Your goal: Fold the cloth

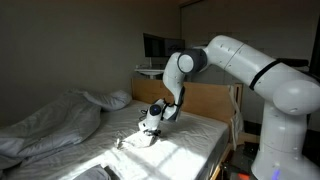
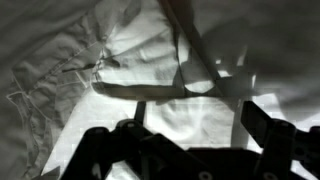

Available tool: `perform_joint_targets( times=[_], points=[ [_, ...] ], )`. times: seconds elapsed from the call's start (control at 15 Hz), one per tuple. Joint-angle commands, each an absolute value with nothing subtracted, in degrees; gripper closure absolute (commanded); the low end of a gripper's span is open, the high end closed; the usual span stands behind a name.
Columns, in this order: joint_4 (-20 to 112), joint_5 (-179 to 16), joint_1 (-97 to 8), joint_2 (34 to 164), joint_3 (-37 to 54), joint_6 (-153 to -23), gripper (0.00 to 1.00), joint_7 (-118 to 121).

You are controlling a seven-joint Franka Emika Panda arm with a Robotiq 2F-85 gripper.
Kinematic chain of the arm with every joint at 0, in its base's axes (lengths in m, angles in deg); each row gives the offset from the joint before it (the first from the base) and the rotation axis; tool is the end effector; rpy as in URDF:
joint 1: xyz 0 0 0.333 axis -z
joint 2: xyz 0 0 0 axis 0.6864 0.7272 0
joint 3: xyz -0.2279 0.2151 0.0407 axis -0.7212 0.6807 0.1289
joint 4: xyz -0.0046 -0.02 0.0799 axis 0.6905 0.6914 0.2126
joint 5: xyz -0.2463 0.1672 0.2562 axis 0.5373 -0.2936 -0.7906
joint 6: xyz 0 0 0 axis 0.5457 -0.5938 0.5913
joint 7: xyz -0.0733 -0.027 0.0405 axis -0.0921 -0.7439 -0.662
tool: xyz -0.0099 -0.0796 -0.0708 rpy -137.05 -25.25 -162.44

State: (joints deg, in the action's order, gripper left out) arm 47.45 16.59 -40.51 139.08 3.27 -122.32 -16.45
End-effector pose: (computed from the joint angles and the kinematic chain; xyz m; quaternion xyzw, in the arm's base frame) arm 0.6192 -0.0616 0.0309 0.5718 0.7558 -0.0048 0.3190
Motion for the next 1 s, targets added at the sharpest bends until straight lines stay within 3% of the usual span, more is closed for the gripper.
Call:
perform_joint_targets(
  times=[0.0, 0.6, 0.87, 0.93],
  points=[
    [49.75, 14.72, -39.46, 136.78, 4.58, -120.43, 0.33, -20.23],
    [49.26, 14.73, -39.56, 137.21, 5.00, -120.39, 0.90, -21.68],
    [49.10, 14.91, -39.41, 137.33, 5.35, -121.08, 0.95, -22.77],
    [49.07, 14.92, -39.40, 137.34, 5.40, -121.13, 0.92, -22.92]
  ],
)
